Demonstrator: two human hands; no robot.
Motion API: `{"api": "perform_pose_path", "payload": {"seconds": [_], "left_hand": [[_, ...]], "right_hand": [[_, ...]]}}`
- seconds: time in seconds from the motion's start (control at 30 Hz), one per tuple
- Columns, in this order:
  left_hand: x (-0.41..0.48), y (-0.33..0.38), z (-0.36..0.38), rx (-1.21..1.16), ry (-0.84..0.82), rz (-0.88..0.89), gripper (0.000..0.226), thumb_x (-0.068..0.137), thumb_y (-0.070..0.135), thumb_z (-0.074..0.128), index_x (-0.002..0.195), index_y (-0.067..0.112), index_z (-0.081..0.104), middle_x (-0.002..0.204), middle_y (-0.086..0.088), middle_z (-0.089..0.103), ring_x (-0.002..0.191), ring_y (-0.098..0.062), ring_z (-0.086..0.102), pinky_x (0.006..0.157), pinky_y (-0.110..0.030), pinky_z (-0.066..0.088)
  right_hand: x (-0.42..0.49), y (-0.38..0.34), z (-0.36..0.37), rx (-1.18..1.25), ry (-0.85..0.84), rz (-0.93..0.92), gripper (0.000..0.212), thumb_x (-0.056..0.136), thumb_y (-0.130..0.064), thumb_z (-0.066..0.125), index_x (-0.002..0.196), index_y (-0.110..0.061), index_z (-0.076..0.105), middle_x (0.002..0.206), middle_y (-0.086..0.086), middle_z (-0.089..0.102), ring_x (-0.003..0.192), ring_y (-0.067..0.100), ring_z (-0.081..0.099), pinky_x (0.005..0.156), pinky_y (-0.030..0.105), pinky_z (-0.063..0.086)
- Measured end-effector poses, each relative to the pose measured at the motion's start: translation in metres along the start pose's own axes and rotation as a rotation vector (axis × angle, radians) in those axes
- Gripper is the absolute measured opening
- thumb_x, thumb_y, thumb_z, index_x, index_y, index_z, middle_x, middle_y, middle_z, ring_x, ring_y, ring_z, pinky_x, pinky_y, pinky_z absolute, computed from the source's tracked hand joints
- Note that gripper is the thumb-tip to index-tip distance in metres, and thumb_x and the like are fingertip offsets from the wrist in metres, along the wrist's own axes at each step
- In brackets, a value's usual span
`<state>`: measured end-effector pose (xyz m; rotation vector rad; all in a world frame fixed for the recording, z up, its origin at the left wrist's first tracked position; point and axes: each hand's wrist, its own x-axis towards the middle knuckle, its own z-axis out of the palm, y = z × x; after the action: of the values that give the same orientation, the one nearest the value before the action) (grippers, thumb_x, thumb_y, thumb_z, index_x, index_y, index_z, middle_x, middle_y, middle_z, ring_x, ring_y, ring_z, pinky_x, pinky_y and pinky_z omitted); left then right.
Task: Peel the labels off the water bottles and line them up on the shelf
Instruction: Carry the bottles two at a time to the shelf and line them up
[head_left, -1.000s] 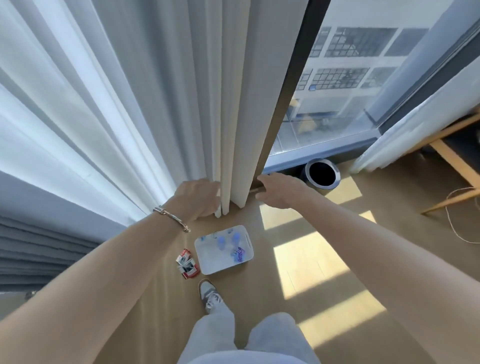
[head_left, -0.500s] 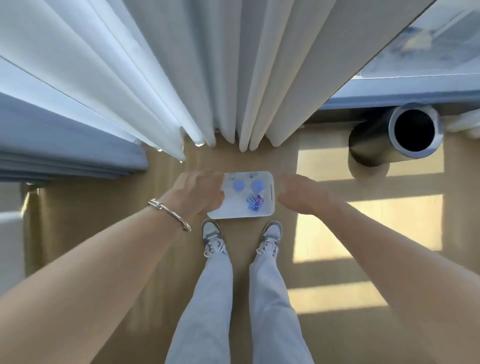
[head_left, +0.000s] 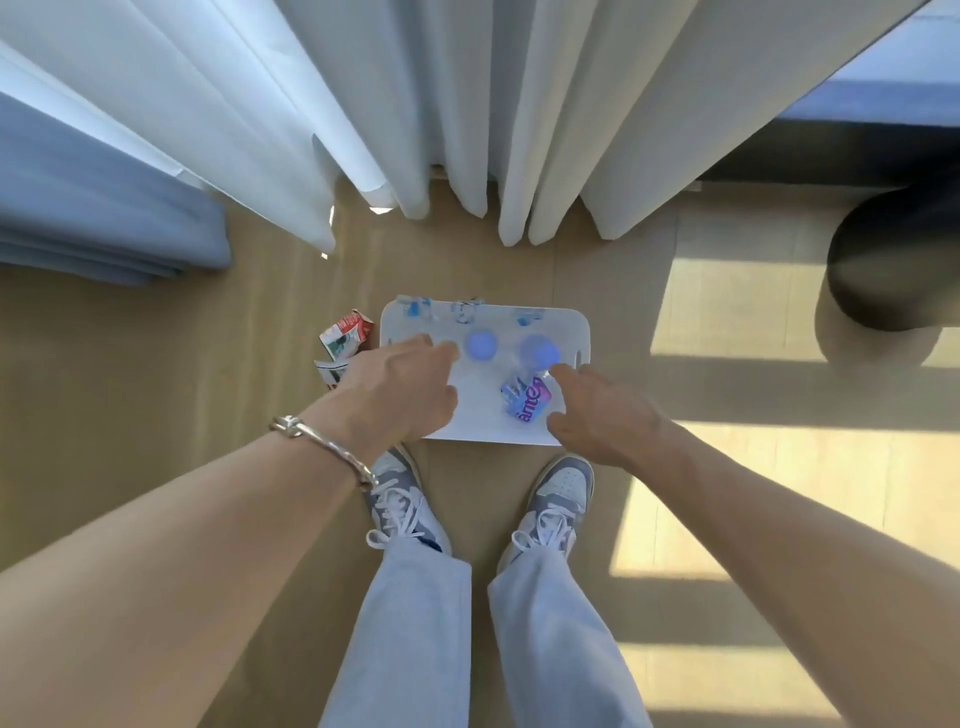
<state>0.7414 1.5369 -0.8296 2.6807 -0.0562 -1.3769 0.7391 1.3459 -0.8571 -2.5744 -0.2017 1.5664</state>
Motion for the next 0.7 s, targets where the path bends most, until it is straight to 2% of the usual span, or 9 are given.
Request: {"api": "perform_pose_path", "payload": {"seconds": [0.1,0.2,0.3,0.47,0.6,0.7], "left_hand": [[0.038,0.006,0.018,-0.041,0.058,0.015,0.044,0.098,0.026,0.042,0.142,0.022,0.038,0.138,-0.003,0.045,0.122,-0.028,0.050,0.092,-0.038,0.042],[0.070,0.012,0.035,-0.037,0.096,0.044,0.040,0.097,0.022,0.045,0.137,0.020,0.042,0.135,-0.005,0.045,0.115,-0.030,0.053,0.082,-0.036,0.042],[0.096,0.015,0.048,-0.029,0.120,0.068,0.040,0.096,0.019,0.047,0.136,0.020,0.044,0.133,-0.007,0.046,0.111,-0.033,0.055,0.087,-0.041,0.048],[0.128,0.011,0.066,-0.041,0.095,0.094,0.053,0.095,0.023,0.051,0.145,0.028,0.036,0.136,-0.009,0.041,0.113,-0.036,0.054,0.091,-0.042,0.046],[0.144,0.008,0.082,-0.094,0.052,0.072,0.046,0.094,0.022,0.056,0.139,0.029,0.045,0.132,-0.009,0.042,0.110,-0.035,0.054,0.081,-0.035,0.041],[0.149,0.012,0.088,-0.137,0.086,0.059,0.037,0.094,0.021,0.058,0.130,0.021,0.051,0.126,-0.012,0.040,0.098,-0.035,0.057,0.079,-0.035,0.045]], "right_hand": [[0.032,0.014,0.012,0.014,0.032,0.010,0.051,0.096,-0.026,0.044,0.144,-0.014,0.030,0.136,0.011,0.043,0.121,0.034,0.051,0.097,0.043,0.045],[0.060,0.026,0.020,0.015,0.076,0.019,0.052,0.096,-0.024,0.045,0.144,-0.014,0.028,0.132,0.012,0.045,0.116,0.035,0.053,0.093,0.043,0.046],[0.083,0.032,0.025,0.023,0.109,0.015,0.056,0.096,-0.028,0.047,0.146,-0.018,0.024,0.133,0.012,0.046,0.113,0.036,0.055,0.092,0.043,0.048],[0.110,0.034,0.034,0.041,0.114,-0.013,0.055,0.098,-0.033,0.046,0.148,-0.026,0.024,0.134,0.010,0.044,0.115,0.034,0.054,0.094,0.042,0.047],[0.124,0.031,0.045,0.033,0.127,-0.008,0.047,0.098,-0.039,0.046,0.141,-0.029,0.033,0.128,0.009,0.047,0.109,0.034,0.056,0.079,0.035,0.041],[0.129,0.029,0.045,-0.010,0.121,0.005,0.046,0.096,-0.045,0.046,0.137,-0.027,0.035,0.123,0.008,0.051,0.105,0.033,0.057,0.073,0.033,0.037]]}}
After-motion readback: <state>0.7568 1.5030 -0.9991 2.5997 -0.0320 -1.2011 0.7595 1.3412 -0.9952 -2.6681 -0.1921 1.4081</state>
